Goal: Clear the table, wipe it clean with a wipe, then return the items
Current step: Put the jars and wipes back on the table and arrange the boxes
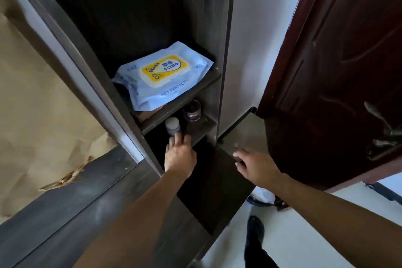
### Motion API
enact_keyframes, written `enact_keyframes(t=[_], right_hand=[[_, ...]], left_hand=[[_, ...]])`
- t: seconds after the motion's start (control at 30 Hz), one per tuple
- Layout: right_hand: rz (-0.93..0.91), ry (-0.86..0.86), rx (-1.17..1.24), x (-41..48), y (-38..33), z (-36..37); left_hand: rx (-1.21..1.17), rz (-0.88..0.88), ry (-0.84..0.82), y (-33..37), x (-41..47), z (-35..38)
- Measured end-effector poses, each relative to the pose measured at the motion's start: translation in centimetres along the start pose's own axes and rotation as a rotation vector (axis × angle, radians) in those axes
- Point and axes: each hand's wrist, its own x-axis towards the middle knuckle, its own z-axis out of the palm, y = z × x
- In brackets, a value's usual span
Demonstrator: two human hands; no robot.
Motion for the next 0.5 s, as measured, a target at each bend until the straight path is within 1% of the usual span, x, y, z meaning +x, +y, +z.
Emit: enact_keyframes(t=[0.13,0.27,0.33,0.4,0.5], right_hand=[[-0.156,0.042,0.024,4.5,3.9,0.6],[-0.268,0.052,0.045,8.0,6.9,0.6],[-0.313,0.037,0.016,9.0,8.3,0.7],[-0.35,0.016,-0.016,9.7,9.6,0.9],[-0.383,-0.055,-0.042,10.5,10.6,1.3]], left_hand=[[-0.04,-0.271,0.025,0.6,4.5,1.4],[-0.069,-0.435,0.045,0.8,8.2,3.6],[-0.076,-0.471,0.067,0.4,9.7,4.9],[-0.051,-0.466,0.104,0.2,10.4,5.9],[-0.121,-0.495,0.204,0.7,9.7,6.3]])
